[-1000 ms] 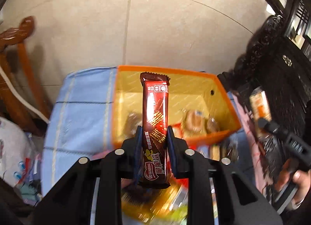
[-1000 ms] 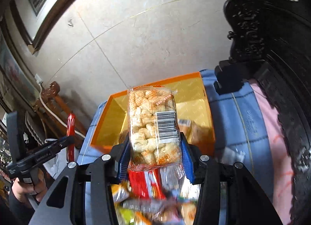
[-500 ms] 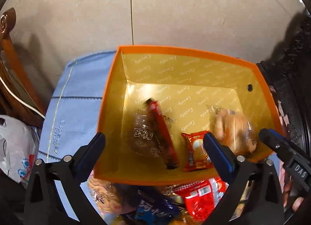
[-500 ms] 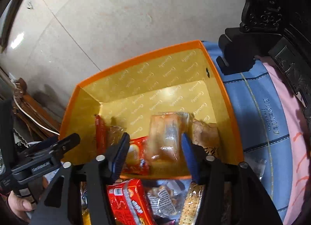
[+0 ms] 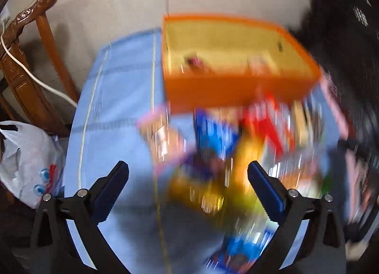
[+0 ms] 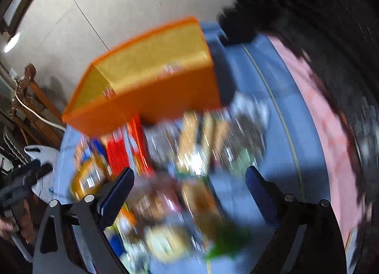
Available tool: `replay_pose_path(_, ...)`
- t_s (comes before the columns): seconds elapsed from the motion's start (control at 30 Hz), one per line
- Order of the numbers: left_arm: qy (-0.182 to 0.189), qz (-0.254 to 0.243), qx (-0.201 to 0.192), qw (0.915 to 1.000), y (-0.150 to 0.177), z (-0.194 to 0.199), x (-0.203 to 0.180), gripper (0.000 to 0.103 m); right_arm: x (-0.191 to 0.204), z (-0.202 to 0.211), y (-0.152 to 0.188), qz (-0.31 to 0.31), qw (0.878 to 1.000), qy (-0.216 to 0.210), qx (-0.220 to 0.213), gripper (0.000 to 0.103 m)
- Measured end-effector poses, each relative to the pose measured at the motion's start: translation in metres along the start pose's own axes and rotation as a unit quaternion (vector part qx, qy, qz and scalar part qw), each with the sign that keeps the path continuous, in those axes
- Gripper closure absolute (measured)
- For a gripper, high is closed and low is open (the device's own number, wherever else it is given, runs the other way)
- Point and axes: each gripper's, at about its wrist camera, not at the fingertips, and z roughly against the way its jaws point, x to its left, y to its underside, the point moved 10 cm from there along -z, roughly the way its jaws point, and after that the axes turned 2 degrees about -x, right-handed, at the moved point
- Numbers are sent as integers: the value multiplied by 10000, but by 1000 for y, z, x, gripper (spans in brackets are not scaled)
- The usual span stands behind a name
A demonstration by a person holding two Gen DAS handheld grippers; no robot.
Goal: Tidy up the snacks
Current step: 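Grasp the blue cookie bag with the left tool while the right tool grasps the green packet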
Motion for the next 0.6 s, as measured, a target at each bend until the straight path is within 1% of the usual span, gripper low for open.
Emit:
replay_pose_path(0.03, 5, -186, 101, 9998, 19, 0, -6, 5, -5, 0, 11, -119, 9999, 15, 89, 8)
replay_pose_path(0.1, 114, -401, 296, 9987, 51, 0, -17, 5, -10, 0, 33, -300, 9992, 22, 275, 8)
replay_pose_path(0.2, 514, -475, 683, 9952, 94, -2, -38, 5, -9, -1, 56, -469, 9979, -65, 440, 8)
replay_pose_path(0.3, 822, -517, 972, 9905, 118, -8, -55, 5, -5, 4, 68, -500, 9976, -81, 480, 8)
replay_pose_path(0.37, 917, -513, 986, 9896, 124, -12, -63, 5, -3, 7, 75, -466, 9977, -80, 492, 8)
replay_pose_path(0.4, 1025, -493, 1090, 9875, 129, -19, -68, 5, -4, 9, 78, -410, 9978, -89, 506, 8)
replay_pose_path(0.47, 1121, -332, 1265, 9851, 134, -29, -74, 5, -6, 11, 84, -396, 9978, -47, 521, 8)
replay_pose_path(0.5, 1312, -219, 1347, 9819, 137, -34, -79, 6, -10, 13, 88, -397, 9978, -21, 533, 8)
replay_pose_path(0.53, 1486, -147, 1514, 9771, 143, -41, -84, 20, -13, 15, 91, -405, 9977, 20, 539, 8)
replay_pose_path(0.57, 1565, -116, 1637, 9739, 148, -44, -86, 28, -16, 17, 94, -408, 9977, 55, 543, 8)
replay_pose_path(0.6, 1590, -61, 1647, 9734, 148, -45, -88, 36, -19, 19, 95, -414, 9976, 76, 551, 7)
